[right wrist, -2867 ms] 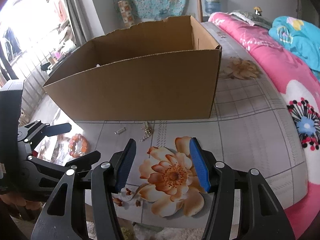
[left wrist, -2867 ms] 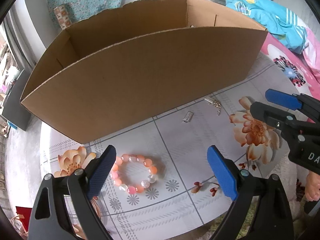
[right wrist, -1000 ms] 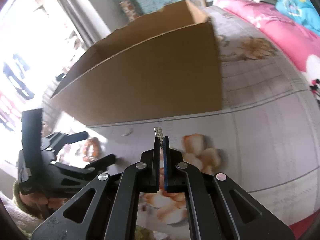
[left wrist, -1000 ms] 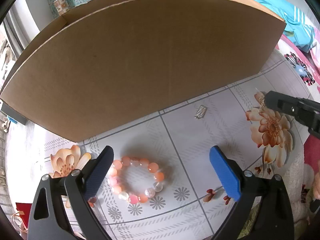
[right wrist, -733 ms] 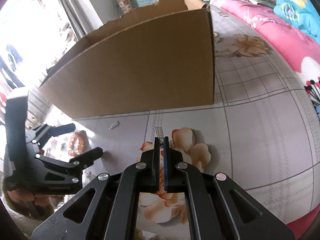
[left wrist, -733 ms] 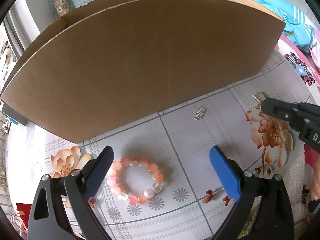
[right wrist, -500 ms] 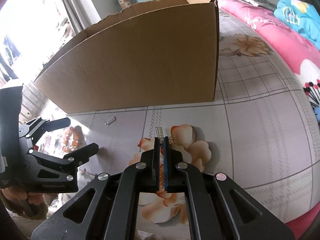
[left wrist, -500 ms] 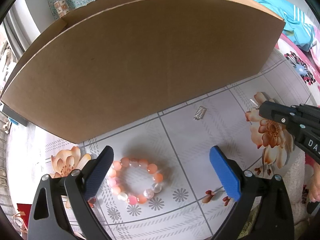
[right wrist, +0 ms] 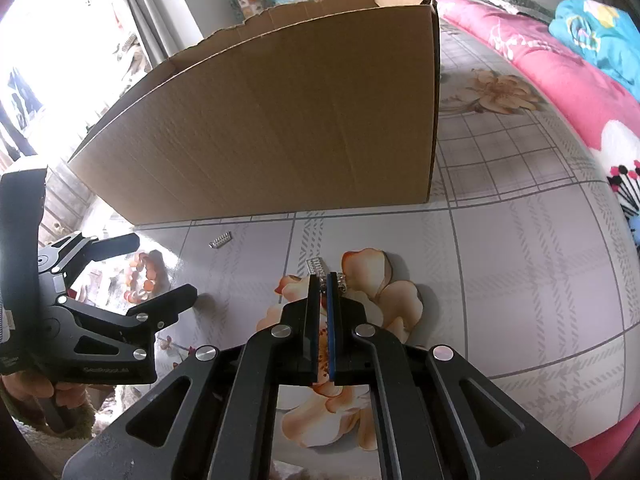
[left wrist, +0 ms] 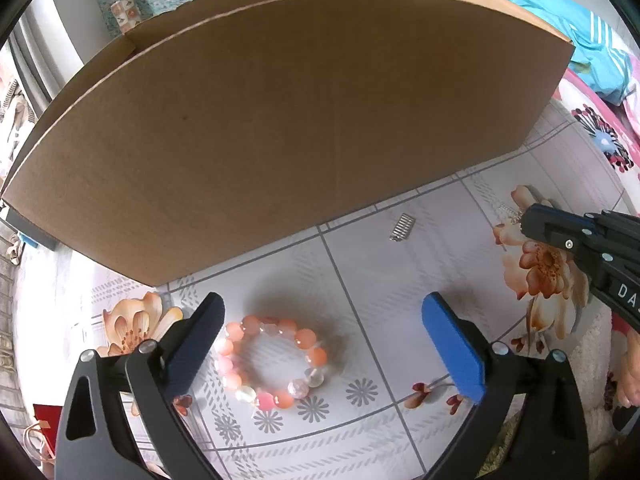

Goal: Organize jewelry
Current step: 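Lower the left gripper onto the silver spring and close while the right gripper holds the clasp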

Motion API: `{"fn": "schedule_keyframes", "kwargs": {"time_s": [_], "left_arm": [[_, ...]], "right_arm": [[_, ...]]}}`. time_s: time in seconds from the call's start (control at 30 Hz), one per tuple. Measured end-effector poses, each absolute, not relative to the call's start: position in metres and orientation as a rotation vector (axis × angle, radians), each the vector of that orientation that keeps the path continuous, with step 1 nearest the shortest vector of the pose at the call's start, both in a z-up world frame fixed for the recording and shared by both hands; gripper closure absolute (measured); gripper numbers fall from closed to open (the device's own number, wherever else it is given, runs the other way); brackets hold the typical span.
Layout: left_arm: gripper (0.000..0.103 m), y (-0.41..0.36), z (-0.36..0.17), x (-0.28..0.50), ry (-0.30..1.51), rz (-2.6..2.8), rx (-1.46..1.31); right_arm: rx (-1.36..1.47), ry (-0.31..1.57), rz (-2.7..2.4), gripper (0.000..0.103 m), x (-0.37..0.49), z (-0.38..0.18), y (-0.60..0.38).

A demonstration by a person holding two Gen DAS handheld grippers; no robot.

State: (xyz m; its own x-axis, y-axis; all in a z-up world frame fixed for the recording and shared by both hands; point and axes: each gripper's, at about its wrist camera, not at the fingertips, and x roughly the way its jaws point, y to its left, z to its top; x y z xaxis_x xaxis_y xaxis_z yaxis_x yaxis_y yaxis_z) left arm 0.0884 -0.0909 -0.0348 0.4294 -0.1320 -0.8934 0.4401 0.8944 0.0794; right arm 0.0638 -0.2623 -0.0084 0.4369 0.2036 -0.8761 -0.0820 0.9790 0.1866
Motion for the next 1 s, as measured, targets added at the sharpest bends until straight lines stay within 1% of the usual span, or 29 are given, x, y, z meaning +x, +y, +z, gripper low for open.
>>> {"fn": "schedule_keyframes", "kwargs": {"time_s": [0.17,0.3,0.37,0.4,0.43,0.5,0.53,0.6,0.63,0.7,0.73,0.8,0.83,0.9,1.0], "left_arm": [[0.006,-0.093,-0.035,0.085,1.052,-0.357,0.338],[0.006,-0.089,-0.023,0.075,0.966,-0.392,0.284],[0.009,-0.088,-0.018,0.070,0.927,-0.424,0.261],[0.013,-0.088,-0.016,0.068,0.908,-0.444,0.255],[0.016,-0.088,-0.015,0.066,0.900,-0.457,0.252],[0.028,-0.090,-0.014,0.063,0.886,-0.493,0.245],[0.031,-0.092,-0.013,0.062,0.881,-0.506,0.245],[0.045,-0.095,-0.015,0.063,0.878,-0.529,0.253],[0.048,-0.098,-0.016,0.063,0.880,-0.537,0.258],[0.059,-0.098,-0.021,0.065,0.891,-0.558,0.262],[0.062,-0.100,-0.023,0.067,0.900,-0.569,0.264],[0.072,-0.104,-0.025,0.071,0.912,-0.590,0.266],[0.074,-0.103,-0.026,0.073,0.914,-0.597,0.267],[0.082,-0.107,-0.028,0.074,0.917,-0.614,0.279],[0.088,-0.111,-0.031,0.076,0.924,-0.617,0.299]], "right_arm": [[0.127,1.103,0.179,0.102,0.063,-0.008,-0.264],[0.125,1.103,0.176,0.102,0.061,-0.007,-0.266],[0.127,1.101,0.175,0.102,0.060,-0.007,-0.268],[0.128,1.101,0.174,0.102,0.060,-0.007,-0.268],[0.129,1.100,0.173,0.102,0.060,-0.007,-0.267],[0.131,1.098,0.171,0.102,0.060,-0.006,-0.267],[0.133,1.097,0.171,0.102,0.060,-0.006,-0.267],[0.135,1.096,0.171,0.102,0.059,-0.006,-0.268],[0.137,1.096,0.172,0.102,0.059,-0.006,-0.268],[0.139,1.095,0.173,0.102,0.059,-0.006,-0.269],[0.140,1.095,0.175,0.102,0.059,-0.006,-0.269],[0.143,1.093,0.177,0.102,0.059,-0.006,-0.270],[0.146,1.092,0.178,0.102,0.059,-0.006,-0.271],[0.152,1.091,0.180,0.102,0.058,-0.006,-0.272],[0.159,1.090,0.181,0.102,0.058,-0.006,-0.273]]}}
